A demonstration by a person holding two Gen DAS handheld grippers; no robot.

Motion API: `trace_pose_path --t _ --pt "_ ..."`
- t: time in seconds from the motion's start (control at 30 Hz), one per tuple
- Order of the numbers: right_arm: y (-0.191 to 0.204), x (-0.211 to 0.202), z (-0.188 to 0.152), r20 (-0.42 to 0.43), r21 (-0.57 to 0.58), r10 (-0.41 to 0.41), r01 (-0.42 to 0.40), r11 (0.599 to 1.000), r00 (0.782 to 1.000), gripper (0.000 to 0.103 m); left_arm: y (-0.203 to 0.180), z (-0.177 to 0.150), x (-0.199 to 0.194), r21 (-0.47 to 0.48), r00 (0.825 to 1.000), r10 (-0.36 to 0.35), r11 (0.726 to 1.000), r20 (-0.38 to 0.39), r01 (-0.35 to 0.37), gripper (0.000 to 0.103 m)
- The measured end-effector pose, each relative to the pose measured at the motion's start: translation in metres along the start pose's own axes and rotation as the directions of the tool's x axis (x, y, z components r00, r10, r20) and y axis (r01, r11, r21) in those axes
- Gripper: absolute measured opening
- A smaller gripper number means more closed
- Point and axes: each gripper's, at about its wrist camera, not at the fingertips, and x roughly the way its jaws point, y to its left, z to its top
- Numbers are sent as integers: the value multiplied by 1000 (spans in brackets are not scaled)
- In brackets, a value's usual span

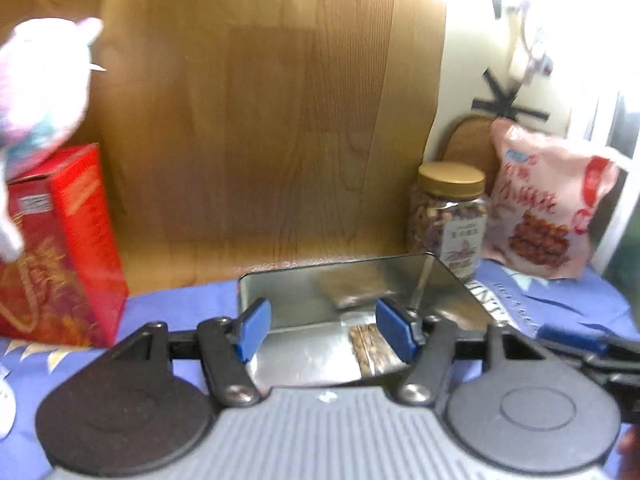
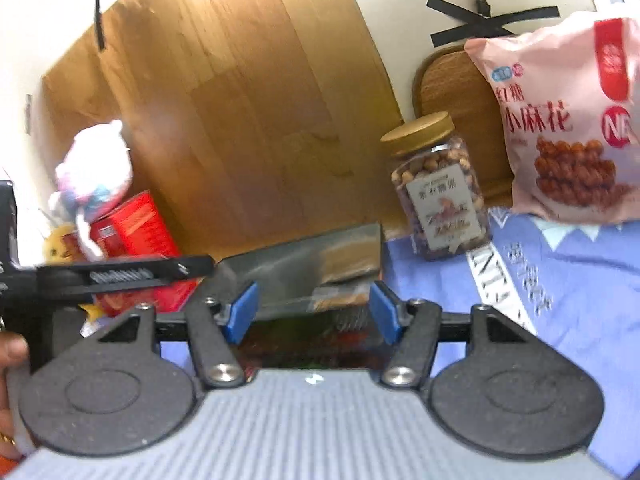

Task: Organize snacks
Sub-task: 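Grasp the green snack packet with the right gripper and lift it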

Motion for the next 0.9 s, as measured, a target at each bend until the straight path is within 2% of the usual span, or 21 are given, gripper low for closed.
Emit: trace_pose_path --t 0.17,0.27,0.43,0.57,0.63,0.73,0.9 --pt "-8 -24 -40 -42 22 57 -57 998 997 63 14 -29 -58 -13 999 -50 999 20 50 60" --pt "-17 -39 -53 -26 13 34 -34 999 999 64 21 -44 -85 -7 998 -49 999 47 49 61" --pt "-52 -51 -55 -7 188 74 -72 980 997 64 46 -69 -111 -48 999 -4 999 43 6 63" --pt "-49 -39 -54 -34 213 104 -94 972 994 63 59 -81 -103 -102 1000 -11 995 2 11 63" --pt "-42 -34 -54 -46 202 125 -113 973 991 63 60 -82 -95 -143 998 -66 988 -15 63 63" --pt "-33 -24 -50 -51 174 138 -127 977 989 63 47 -83 -79 -144 993 -120 983 -22 115 63" --pt "-40 6 -50 -130 320 202 -152 935 971 56 19 -83 -39 -128 986 -156 981 -55 148 63"
